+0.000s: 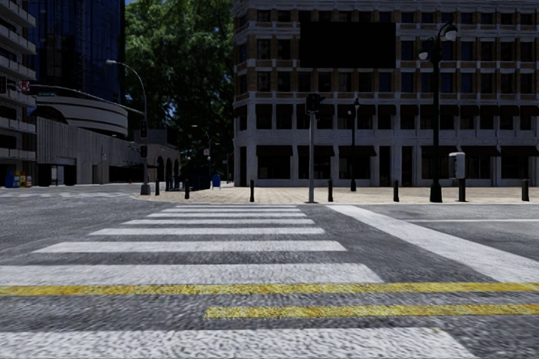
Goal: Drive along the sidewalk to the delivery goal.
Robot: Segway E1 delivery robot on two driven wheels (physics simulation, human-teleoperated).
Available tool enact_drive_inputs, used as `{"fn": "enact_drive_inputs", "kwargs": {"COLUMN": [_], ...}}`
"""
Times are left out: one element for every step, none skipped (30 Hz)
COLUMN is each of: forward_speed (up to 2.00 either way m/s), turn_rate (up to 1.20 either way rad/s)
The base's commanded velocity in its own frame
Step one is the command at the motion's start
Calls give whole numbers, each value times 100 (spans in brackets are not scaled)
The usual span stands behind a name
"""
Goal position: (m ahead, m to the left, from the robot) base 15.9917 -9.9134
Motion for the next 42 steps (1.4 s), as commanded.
{"fn": "enact_drive_inputs", "kwargs": {"forward_speed": [200, 200, 200, 200, 200, 200, 200, 200, 200, 200, 200, 200, 200, 200, 200, 200, 200, 200, 200, 200, 200, 200, 200, 200, 200, 200, 200, 200, 200, 200, 200, 200, 200, 200, 200, 200, 200, 200, 200, 200, 200, 200], "turn_rate": [-33, -28, -28, -6, 0, 0, 0, 0, 0, 0, 0, 0, 0, 0, 0, 0, 0, 0, 0, 0, 0, 0, 0, 0, 0, 0, 0, 0, 0, 0, 0, 0, 0, 0, 0, 0, 0, 0, 0, 0, 0, 0]}}
